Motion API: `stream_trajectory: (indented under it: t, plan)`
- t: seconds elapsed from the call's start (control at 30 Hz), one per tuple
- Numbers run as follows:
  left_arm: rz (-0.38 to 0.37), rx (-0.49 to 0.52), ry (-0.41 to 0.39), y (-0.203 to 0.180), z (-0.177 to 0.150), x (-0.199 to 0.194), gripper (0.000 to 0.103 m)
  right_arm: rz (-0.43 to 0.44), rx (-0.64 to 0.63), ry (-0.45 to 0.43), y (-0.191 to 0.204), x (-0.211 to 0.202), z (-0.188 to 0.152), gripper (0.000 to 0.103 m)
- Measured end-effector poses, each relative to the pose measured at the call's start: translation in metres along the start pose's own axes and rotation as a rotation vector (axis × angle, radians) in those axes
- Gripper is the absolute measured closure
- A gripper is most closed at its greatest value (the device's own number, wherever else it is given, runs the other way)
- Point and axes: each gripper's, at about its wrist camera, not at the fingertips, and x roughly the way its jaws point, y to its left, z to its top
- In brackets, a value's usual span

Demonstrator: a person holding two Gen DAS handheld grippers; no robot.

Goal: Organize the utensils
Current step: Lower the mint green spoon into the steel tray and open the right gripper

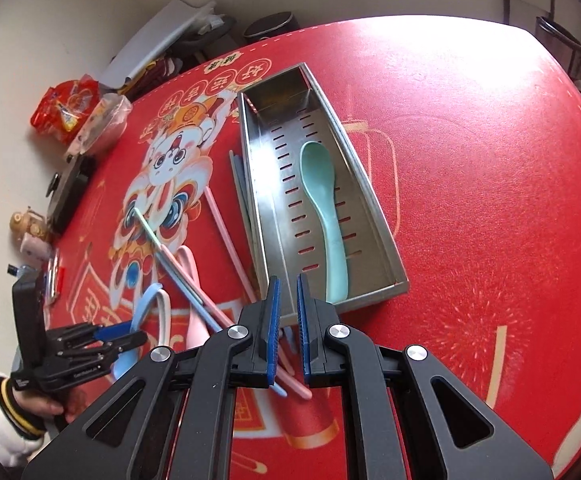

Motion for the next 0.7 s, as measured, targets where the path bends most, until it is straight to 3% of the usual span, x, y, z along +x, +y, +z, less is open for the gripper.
stream_trajectory:
  t: [0.23, 0.63, 0.7]
  plan:
    - [-0.016, 0.103, 0.041, -0.008, -0.007, -0.004, 0.09, -0.007, 0.035, 0.001, -0.007, -0.005, -0.012, 0.094]
    - [-0.031, 0.148, 0.04, -0.023, 0.014, 0.011, 0.091, -0.021, 0.07, 0.006, -0.013, -0.006, -0.021, 0.094]
    - [-0.015, 0.164, 0.035, -0.025, 0.015, 0.011, 0.097, -0.024, 0.073, 0.007, -0.014, -0.007, -0.022, 0.094]
